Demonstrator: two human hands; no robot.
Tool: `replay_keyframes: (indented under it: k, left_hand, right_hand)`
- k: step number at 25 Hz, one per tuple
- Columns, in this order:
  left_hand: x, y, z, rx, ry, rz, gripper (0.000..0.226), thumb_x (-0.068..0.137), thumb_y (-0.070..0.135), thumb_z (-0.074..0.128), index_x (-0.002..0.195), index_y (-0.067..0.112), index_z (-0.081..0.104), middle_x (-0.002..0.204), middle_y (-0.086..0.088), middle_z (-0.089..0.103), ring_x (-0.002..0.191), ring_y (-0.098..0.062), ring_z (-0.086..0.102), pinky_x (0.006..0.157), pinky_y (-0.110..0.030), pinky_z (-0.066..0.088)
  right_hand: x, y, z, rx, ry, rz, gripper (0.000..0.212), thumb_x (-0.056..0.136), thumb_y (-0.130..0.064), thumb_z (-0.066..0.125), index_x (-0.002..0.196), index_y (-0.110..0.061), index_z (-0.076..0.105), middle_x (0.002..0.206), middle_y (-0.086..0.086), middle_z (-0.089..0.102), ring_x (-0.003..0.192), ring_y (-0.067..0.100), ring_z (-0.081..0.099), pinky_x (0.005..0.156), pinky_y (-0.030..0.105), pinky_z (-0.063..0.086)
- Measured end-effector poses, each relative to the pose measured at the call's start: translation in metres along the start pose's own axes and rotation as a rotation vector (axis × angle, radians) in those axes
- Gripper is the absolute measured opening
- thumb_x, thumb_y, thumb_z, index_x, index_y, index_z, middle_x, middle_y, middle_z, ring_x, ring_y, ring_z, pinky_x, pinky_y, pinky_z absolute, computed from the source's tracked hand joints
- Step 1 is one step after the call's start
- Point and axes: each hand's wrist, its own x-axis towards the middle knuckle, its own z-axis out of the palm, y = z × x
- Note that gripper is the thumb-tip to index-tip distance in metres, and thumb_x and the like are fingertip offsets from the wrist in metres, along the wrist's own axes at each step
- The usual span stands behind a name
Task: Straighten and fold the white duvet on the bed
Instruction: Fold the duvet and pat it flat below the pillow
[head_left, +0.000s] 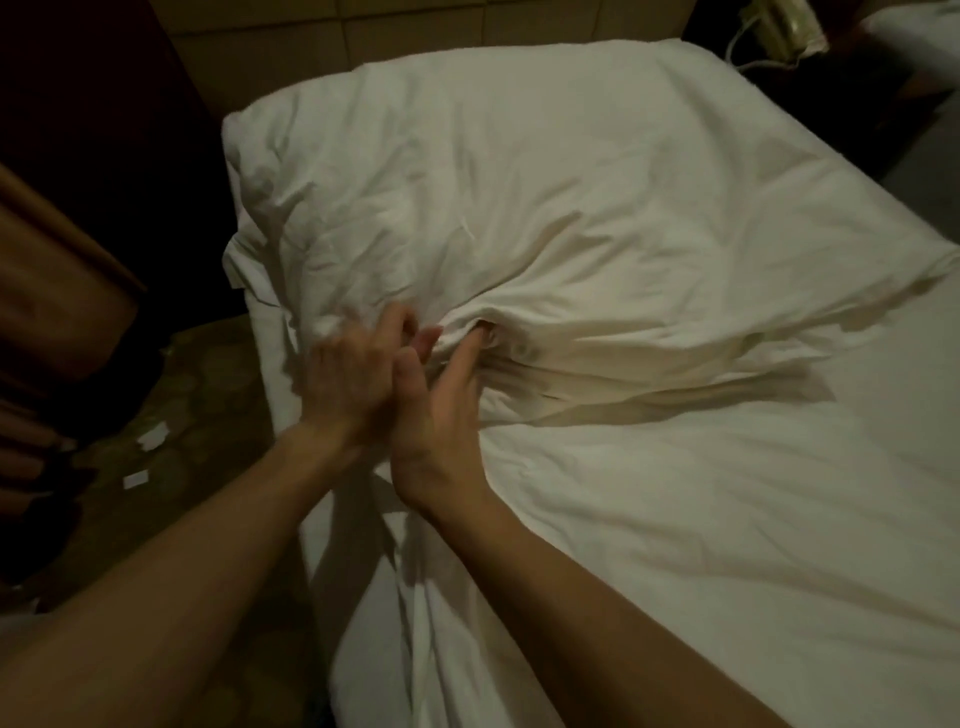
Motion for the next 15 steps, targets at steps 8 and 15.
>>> replay_keyframes:
  k: [8, 15]
  left_hand:
    - [-0.077, 0.038, -0.008, -0.281, -0.151, -0.243, 0.053, 0.096, 0.069, 0.020, 0.093, 0.027, 0.052, 0.059, 0.008, 0.054, 0.051, -0.014, 0.057, 0.045, -0.027, 0.040]
    - [0.002, 0.077, -0.008, -0.151, 0.085, 0.096, 0.053, 0.105, 0.044, 0.028, 0.118, 0.010, 0.066, 0.113, -0.010, 0.068, 0.103, -0.027, 0.061, 0.081, -0.039, 0.049]
  right_hand:
    - [-0.037, 0.047, -0.031, 0.211, 0.103, 0.047, 0.099, 0.077, -0.093, 0.033, 0.121, -0.006, 0.052, 0.109, 0.008, 0.065, 0.101, 0.005, 0.061, 0.094, 0.046, 0.047]
    - [0.000, 0.025, -0.149, -0.461, 0.603, -0.451, 0.075, 0.103, -0.060, 0.023, 0.126, 0.000, 0.061, 0.116, 0.013, 0.060, 0.109, 0.018, 0.050, 0.098, 0.023, 0.039]
